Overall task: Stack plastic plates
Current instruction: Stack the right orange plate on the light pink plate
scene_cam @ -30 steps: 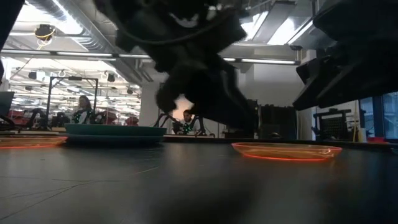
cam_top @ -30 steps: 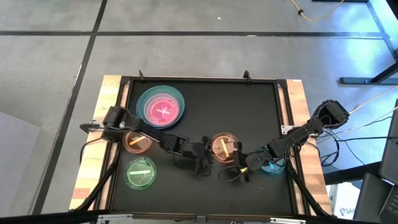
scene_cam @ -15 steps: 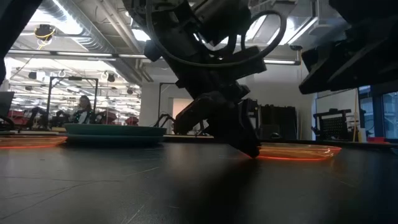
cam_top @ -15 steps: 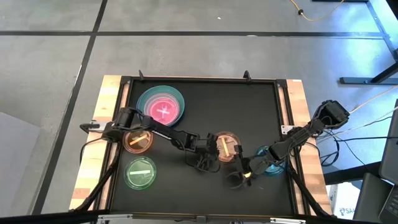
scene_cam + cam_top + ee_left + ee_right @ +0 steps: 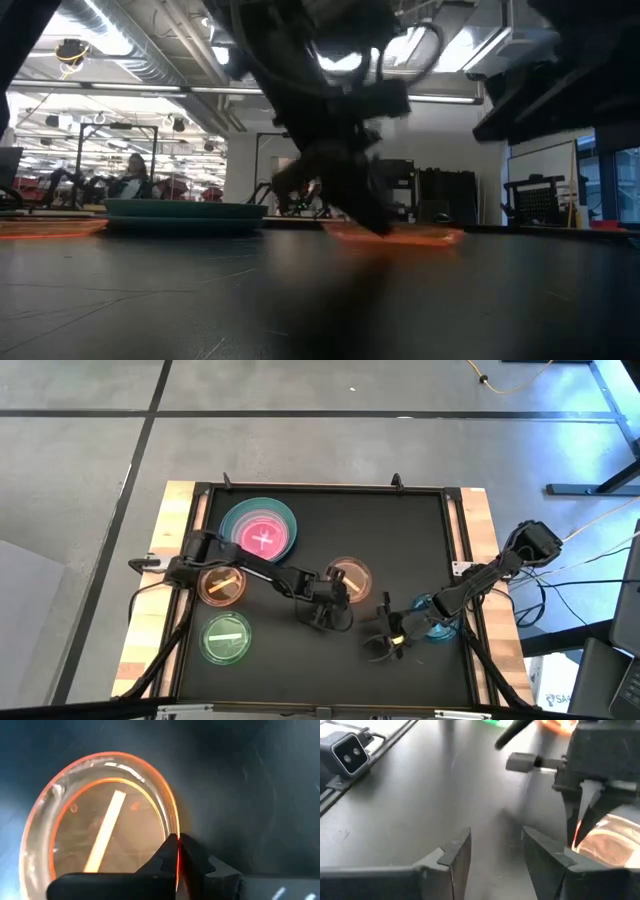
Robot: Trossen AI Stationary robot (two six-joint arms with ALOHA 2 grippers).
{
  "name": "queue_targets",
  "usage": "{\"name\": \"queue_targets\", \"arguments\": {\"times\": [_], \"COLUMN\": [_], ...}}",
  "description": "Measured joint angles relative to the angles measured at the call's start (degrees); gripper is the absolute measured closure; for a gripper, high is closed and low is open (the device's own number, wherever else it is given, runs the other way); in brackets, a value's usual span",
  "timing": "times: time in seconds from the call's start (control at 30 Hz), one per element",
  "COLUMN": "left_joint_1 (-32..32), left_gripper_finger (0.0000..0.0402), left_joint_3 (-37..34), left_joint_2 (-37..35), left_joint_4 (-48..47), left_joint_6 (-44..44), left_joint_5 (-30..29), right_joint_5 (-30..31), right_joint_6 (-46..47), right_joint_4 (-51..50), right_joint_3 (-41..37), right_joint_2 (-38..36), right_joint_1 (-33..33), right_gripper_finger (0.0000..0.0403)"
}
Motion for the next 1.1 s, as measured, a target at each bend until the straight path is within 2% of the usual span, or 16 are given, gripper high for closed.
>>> {"name": "queue_targets", "arguments": {"times": [0.27, 0.47, 0.87, 0.97, 1.1], "left_joint_1": [-0.24, -0.48, 2.1, 3.19, 5.33], "left_gripper_finger": [0.04, 0.0401, 0.0401, 0.0401, 0.0401], "left_joint_3": [0.02, -1.98, -26.01, -31.28, -37.35], "left_joint_2": [-10.07, -18.97, -42.42, -46.23, -47.84], "left_joint_4": [-11.23, -18.46, -19.11, -19.3, -18.27], "left_joint_6": [-4.69, -8.79, -25.65, -28.78, -30.73], "left_joint_5": [-4.93, -10.55, -17.91, -18.37, -18.44], "right_joint_5": [9.23, 10.31, 11.84, 11.82, 11.9], "right_joint_6": [-3.08, -2.78, -2.67, -2.67, -2.32], "right_joint_4": [-1.25, -2.64, -3.39, -3.37, -3.77], "right_joint_3": [0.01, 0.0, -0.19, -0.19, -0.19], "right_joint_2": [-4.08, -4.14, -4.14, -4.14, -4.14], "right_joint_1": [5.05, 5.46, 5.44, 5.1, 4.54], "right_gripper_finger": [0.0237, 0.0237, 0.0237, 0.0237, 0.0237]}}
